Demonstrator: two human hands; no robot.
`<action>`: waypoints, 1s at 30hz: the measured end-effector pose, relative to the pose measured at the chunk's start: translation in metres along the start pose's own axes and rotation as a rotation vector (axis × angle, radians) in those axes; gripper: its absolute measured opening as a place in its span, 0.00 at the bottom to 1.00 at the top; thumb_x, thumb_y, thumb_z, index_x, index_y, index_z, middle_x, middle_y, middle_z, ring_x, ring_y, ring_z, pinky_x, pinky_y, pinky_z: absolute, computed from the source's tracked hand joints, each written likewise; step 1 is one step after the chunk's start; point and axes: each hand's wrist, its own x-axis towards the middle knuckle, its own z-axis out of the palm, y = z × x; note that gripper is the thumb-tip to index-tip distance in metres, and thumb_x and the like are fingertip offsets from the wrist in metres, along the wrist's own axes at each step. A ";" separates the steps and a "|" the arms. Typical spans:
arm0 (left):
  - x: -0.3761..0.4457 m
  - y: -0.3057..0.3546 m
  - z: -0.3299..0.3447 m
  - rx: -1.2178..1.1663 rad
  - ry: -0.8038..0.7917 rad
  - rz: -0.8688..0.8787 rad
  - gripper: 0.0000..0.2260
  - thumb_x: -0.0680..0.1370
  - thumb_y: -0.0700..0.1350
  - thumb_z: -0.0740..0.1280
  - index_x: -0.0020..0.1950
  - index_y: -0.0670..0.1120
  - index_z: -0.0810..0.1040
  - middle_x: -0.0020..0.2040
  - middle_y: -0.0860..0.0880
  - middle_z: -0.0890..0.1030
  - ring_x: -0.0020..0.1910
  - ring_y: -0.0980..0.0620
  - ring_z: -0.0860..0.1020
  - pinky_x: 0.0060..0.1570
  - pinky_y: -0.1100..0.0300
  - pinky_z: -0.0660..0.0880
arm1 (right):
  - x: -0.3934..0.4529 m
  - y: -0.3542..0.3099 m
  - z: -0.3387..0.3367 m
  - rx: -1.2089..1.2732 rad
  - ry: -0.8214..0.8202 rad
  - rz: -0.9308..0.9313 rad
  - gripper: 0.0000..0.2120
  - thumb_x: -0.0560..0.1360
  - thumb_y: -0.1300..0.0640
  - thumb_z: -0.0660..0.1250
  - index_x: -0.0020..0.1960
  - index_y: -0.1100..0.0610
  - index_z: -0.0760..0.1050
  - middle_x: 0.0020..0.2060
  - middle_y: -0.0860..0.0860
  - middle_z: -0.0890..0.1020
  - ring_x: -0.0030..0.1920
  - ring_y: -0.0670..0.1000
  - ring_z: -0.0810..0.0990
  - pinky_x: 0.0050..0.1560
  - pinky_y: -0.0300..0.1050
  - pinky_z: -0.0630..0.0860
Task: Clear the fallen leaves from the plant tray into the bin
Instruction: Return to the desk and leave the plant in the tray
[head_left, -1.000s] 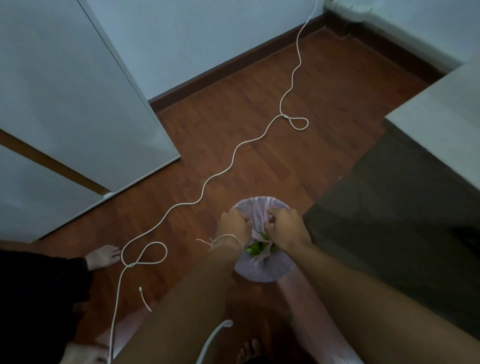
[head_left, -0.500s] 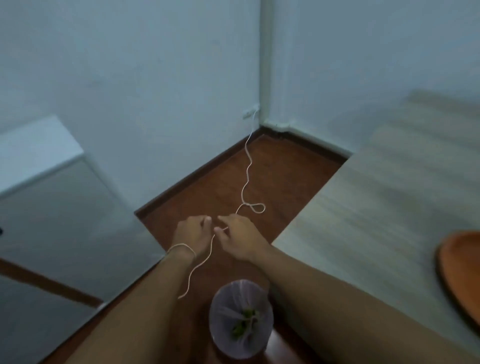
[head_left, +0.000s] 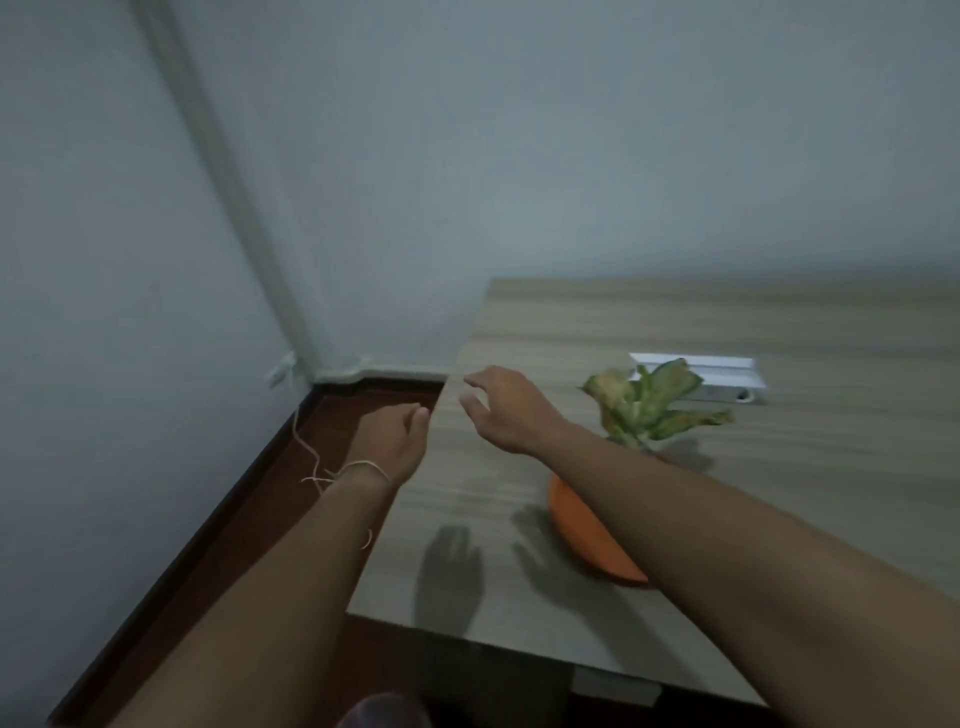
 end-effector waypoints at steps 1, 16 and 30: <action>0.004 0.017 0.013 -0.018 -0.027 0.042 0.20 0.78 0.53 0.54 0.49 0.43 0.83 0.49 0.42 0.86 0.52 0.39 0.82 0.51 0.52 0.76 | -0.013 0.019 -0.007 -0.006 0.014 0.033 0.19 0.80 0.50 0.60 0.65 0.61 0.75 0.62 0.60 0.80 0.63 0.60 0.76 0.65 0.53 0.72; -0.064 0.050 0.228 -0.096 -0.456 -0.023 0.21 0.84 0.49 0.54 0.73 0.40 0.68 0.74 0.42 0.68 0.73 0.45 0.68 0.73 0.55 0.63 | -0.253 0.273 -0.004 -0.187 0.049 0.490 0.16 0.80 0.51 0.57 0.64 0.53 0.75 0.56 0.54 0.82 0.58 0.56 0.79 0.61 0.51 0.76; -0.133 0.021 0.327 0.178 -0.360 -0.013 0.31 0.78 0.55 0.45 0.78 0.40 0.58 0.79 0.45 0.60 0.79 0.49 0.54 0.78 0.52 0.49 | -0.337 0.324 0.071 -0.415 0.009 0.574 0.29 0.78 0.45 0.54 0.74 0.60 0.66 0.73 0.57 0.70 0.74 0.57 0.66 0.75 0.57 0.62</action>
